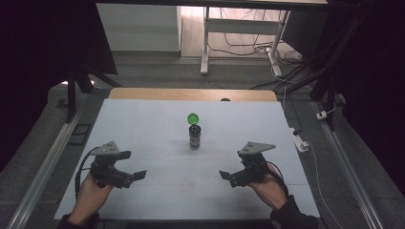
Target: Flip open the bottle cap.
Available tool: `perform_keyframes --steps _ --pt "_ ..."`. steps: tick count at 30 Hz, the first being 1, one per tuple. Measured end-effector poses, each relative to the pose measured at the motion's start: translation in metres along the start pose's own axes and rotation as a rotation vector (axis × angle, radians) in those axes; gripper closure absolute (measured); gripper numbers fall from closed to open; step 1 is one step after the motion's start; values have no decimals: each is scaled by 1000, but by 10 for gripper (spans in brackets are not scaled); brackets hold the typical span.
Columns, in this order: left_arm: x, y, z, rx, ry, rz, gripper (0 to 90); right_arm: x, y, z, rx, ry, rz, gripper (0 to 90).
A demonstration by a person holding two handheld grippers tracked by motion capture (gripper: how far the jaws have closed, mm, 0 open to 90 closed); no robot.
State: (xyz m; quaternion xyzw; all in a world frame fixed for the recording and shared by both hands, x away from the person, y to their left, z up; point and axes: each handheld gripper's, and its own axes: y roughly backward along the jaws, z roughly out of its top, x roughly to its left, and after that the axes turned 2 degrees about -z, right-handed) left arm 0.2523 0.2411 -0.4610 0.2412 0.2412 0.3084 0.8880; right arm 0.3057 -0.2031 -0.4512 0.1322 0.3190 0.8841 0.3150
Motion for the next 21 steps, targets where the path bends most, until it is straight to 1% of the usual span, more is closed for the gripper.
perform_keyframes --steps 4,8,11,14,15,18,21 --pt "0 12 -11 -13 17 13 0 -3 11 -11 -3 -7 -32 0" --pt "0 24 -22 -29 42 30 0 -6 23 -22 -8 -27 -57 0" --pt "1 32 -31 -39 62 36 0 -10 32 -30 -11 -44 -77 0" --pt "2 38 -38 -56 87 28 0 -14 42 -39 -13 -69 -98 0" --pt "3 41 -41 -59 94 31 0 -15 45 -41 -13 -75 -105 0" --pt "3 46 -48 -60 106 50 0 -20 55 -51 -13 -109 -126 0" --pt "4 50 -53 -50 109 73 0 -24 64 -59 -17 -135 -145 0"
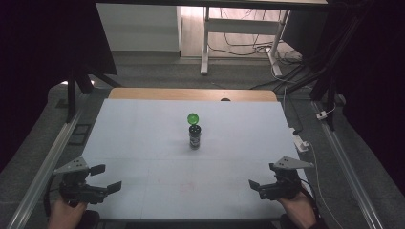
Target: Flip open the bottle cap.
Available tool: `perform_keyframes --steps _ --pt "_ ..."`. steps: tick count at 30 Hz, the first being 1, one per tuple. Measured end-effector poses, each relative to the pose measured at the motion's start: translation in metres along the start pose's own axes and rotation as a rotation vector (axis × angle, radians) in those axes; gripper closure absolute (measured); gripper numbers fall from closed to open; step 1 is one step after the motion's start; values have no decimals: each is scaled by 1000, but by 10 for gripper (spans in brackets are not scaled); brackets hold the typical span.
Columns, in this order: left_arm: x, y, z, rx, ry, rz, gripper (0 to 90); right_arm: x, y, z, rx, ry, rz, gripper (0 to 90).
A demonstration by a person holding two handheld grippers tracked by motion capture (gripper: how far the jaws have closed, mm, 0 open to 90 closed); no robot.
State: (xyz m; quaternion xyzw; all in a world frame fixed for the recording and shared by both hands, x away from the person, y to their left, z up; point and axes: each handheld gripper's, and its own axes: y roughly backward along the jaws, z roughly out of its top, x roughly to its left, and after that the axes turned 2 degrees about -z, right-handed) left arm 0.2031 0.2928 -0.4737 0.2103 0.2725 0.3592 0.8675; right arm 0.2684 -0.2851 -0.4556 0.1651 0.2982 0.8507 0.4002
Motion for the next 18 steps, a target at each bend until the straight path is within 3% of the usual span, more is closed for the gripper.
perform_keyframes --steps 13,18 --pt "1 7 -14 72 4 90 0 -8 20 -20 34 -46 -60 0" --pt "2 7 -14 76 14 92 0 -10 21 -22 40 -63 -66 0"
